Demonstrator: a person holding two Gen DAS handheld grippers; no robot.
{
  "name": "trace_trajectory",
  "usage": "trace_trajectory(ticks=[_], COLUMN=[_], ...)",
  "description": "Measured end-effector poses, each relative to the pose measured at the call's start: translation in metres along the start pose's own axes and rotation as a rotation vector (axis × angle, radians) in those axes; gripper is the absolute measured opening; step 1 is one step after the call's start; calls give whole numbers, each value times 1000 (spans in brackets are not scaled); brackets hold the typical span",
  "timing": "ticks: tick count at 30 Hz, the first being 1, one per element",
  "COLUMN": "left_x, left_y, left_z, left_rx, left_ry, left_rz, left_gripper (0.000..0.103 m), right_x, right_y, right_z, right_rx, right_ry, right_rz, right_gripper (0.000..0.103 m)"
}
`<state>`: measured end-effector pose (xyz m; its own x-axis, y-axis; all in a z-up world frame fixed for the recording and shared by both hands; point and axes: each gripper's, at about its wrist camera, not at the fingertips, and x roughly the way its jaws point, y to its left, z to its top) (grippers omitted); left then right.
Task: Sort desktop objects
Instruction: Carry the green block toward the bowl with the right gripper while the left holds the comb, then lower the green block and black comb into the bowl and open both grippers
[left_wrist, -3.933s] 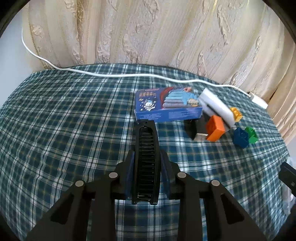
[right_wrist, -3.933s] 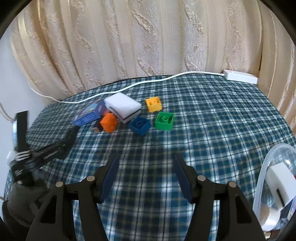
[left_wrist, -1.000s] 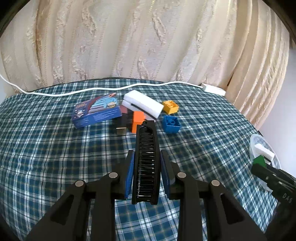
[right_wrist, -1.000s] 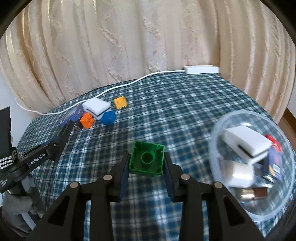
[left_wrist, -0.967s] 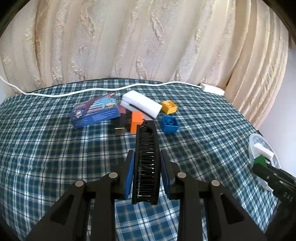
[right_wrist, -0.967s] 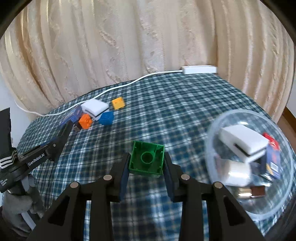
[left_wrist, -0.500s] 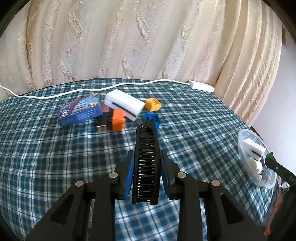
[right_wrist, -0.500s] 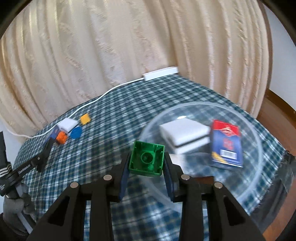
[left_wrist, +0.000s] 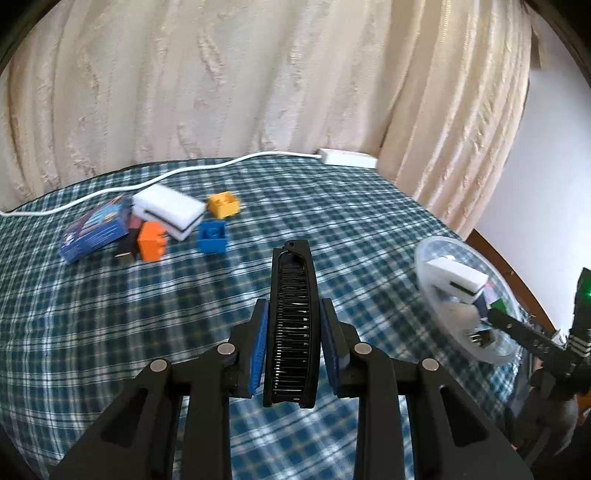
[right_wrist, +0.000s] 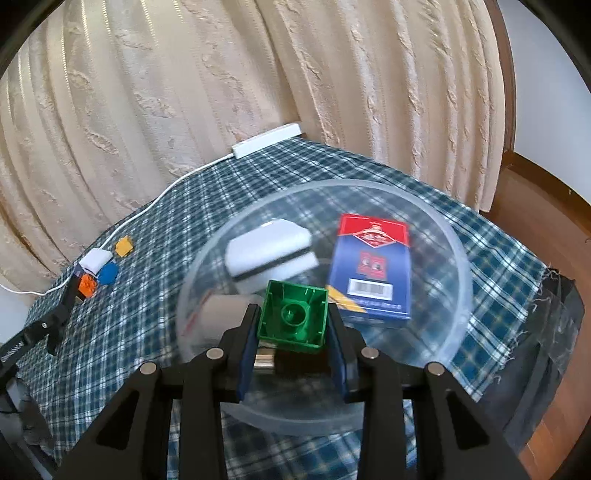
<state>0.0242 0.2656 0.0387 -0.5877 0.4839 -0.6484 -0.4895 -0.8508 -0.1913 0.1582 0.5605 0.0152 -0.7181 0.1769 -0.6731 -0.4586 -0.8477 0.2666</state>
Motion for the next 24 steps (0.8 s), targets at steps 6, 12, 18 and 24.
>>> trace_trajectory(ticks=[6,12,18,24], left_x=[2,9,21,33], left_y=[-33,-66,-97,-123], left_z=[5,8,10,15], left_rx=[41,71,98,135], left_ry=[1,19,51,65], left_rz=[-48,-106,-164,-198], left_gripper=[29,29,29,29], right_x=[2,-5,-16,-22], right_y=[-17,-30,-41,-43], right_z=[-2,0,1,5], right_rx=[5,13,24,17], right_ry=[1,-21,-49,-65], right_rz=[-2,-4,9,14], right_gripper=[38,39,59,65])
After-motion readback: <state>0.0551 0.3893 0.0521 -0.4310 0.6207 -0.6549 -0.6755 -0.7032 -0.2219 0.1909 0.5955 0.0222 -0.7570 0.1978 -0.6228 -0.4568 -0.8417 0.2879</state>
